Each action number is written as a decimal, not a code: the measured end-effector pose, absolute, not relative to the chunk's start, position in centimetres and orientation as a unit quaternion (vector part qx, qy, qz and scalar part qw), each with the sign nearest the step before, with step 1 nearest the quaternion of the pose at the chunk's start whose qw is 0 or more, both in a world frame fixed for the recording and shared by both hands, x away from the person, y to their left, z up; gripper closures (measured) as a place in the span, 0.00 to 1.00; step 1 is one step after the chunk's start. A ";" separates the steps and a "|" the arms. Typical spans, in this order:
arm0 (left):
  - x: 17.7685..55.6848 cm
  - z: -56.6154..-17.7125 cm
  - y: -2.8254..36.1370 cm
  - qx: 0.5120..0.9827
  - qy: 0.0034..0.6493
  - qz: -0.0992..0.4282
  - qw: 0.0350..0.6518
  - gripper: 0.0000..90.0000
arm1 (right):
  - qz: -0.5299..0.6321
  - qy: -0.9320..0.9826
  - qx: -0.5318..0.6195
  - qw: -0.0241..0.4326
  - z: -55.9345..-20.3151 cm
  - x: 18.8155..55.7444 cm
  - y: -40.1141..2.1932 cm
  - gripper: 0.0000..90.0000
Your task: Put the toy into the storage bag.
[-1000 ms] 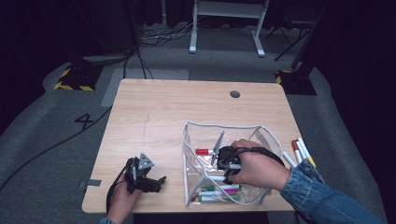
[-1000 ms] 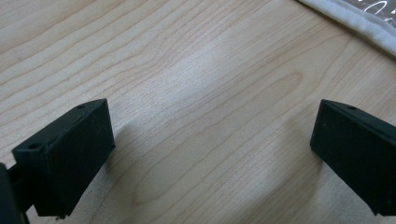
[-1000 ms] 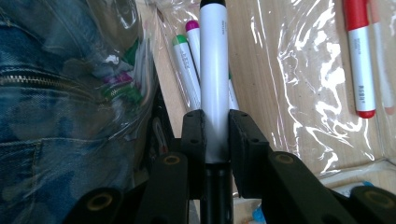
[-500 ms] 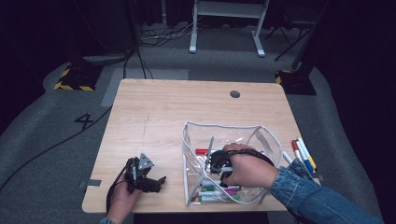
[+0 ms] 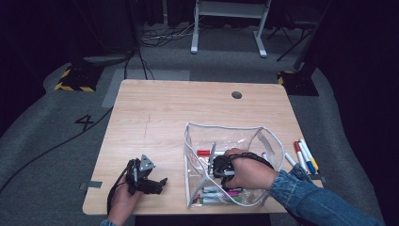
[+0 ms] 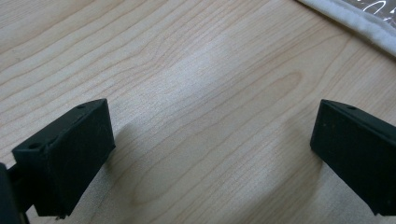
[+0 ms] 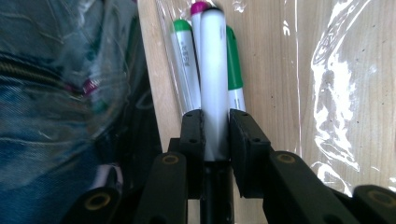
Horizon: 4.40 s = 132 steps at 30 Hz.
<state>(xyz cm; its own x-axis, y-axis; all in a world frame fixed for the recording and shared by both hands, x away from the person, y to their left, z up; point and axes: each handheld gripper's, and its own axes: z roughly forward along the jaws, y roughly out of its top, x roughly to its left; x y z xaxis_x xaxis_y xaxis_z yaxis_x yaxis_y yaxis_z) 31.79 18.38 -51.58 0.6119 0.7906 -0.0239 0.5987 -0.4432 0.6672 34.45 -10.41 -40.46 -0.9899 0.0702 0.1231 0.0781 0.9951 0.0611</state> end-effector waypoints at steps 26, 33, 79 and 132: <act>31.7 -51.6 18.4 0.836 0.417 0.145 0.327 0.00 | -0.315 -0.922 -0.206 -0.092 -28.3 34.7 -20.2 0.62; 31.7 -51.6 18.3 0.834 0.418 0.147 0.327 0.00 | -0.336 -0.899 -0.257 -0.112 -27.7 34.9 -23.9 0.62; 31.7 -51.6 18.3 0.834 0.418 0.147 0.328 0.00 | -0.190 -0.824 -0.524 -0.099 -47.2 38.6 -39.7 0.80; 31.7 -51.6 18.4 0.837 0.415 0.146 0.326 0.00 | -0.292 -0.910 -0.269 -0.122 -24.9 33.0 -24.6 0.86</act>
<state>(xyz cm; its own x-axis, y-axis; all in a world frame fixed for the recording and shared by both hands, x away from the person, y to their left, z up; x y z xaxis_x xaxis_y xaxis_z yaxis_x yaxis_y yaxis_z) 31.71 18.40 -51.57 0.6136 0.7892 -0.0255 0.5985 -0.4438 0.6670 33.02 -24.57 -24.91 -0.8255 0.5605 -0.0655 0.4177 0.6849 0.5971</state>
